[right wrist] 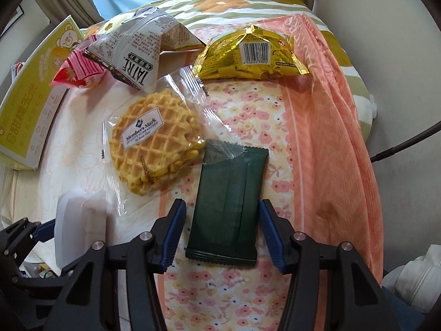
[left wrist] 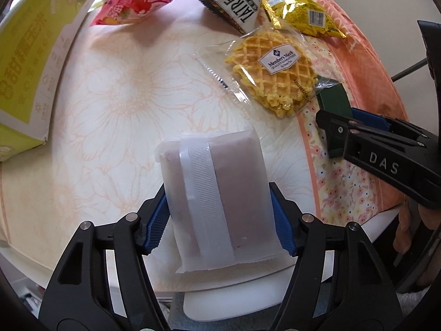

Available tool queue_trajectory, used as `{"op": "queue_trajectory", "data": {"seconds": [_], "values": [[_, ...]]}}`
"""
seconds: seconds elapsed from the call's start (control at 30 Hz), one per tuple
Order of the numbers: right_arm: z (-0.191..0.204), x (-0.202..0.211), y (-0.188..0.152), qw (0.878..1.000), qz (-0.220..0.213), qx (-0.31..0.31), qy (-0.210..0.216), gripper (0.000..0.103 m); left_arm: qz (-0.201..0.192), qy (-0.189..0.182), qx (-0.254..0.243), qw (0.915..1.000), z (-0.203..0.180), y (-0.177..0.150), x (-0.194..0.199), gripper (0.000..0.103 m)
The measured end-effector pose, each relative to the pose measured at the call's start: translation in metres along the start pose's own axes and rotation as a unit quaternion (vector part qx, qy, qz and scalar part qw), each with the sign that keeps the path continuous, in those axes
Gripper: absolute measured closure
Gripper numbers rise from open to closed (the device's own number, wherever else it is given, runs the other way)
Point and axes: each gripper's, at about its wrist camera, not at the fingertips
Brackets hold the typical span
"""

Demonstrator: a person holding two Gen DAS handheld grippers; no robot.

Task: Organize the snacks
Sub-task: 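Grasp the white strapped pack with the left gripper while the right grasps the dark green pack, then carry both packs over the box and open both grippers to drop them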

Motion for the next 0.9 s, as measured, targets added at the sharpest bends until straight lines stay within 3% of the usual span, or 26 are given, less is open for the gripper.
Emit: {"op": "queue_trajectory", "data": {"seconds": [0.13, 0.23, 0.47, 0.9], "values": [[0.004, -0.003, 0.002, 1.0, -0.007, 0.004, -0.011, 0.053, -0.002, -0.001, 0.003, 1.0, 0.006, -0.004, 0.004, 0.04], [0.009, -0.003, -0.001, 0.999, -0.013, 0.016, -0.032, 0.061, -0.005, -0.002, 0.003, 1.0, 0.008, -0.004, 0.008, 0.04], [-0.003, 0.011, -0.007, 1.0, -0.014, -0.009, -0.016, 0.062, -0.018, -0.01, 0.004, 0.9998, 0.005, -0.001, 0.03, 0.04], [-0.017, 0.078, -0.011, 0.996, -0.078, -0.034, 0.015, 0.064, -0.105, -0.025, 0.003, 0.9942, -0.006, 0.005, 0.105, 0.04]]}}
Point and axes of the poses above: each gripper's, at about its wrist camera, not at the fingertips, and x roughly against the way its jaws point, z to its left, y to its top, and after that the axes turned 5 degrees about -y, right-handed
